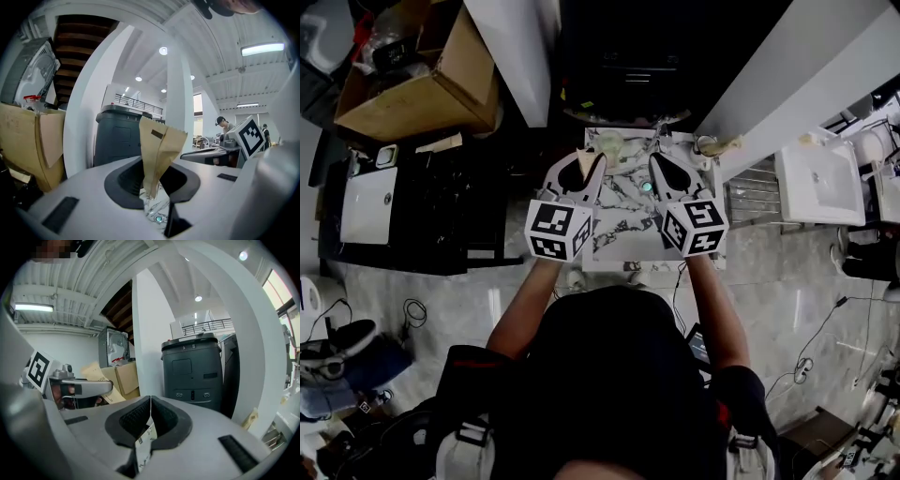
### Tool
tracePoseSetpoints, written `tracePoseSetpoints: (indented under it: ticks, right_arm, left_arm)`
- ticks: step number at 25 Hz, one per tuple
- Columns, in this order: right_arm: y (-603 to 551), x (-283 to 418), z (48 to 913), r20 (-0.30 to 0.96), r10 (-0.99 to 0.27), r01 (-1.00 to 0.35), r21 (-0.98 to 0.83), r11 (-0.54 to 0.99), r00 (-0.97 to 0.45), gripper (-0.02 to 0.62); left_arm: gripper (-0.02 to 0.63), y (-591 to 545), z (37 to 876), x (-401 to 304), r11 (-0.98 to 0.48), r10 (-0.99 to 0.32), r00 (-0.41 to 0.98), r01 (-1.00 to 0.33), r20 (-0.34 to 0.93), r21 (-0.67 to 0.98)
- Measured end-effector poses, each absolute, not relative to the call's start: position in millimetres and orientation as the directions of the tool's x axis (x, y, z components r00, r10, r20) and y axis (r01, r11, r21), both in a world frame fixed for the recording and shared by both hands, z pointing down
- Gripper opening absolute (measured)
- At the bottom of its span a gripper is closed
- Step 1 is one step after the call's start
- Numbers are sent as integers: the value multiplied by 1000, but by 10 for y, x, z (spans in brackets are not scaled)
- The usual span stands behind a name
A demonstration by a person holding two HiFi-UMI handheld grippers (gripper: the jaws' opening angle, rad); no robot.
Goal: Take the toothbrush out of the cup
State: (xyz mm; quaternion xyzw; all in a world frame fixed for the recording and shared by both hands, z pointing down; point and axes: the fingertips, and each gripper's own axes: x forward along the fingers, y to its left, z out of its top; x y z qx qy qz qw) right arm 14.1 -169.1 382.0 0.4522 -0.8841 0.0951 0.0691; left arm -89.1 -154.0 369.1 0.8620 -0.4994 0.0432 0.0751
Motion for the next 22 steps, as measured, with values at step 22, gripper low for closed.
tracePoseSetpoints:
  ticks: [22]
  right_arm:
    - [-2043,1432,4185,260,-789,-830,-149,538,-557,34]
  left_arm:
    - [83,-1758,3943,364,-506,-832,519,-855,198,114]
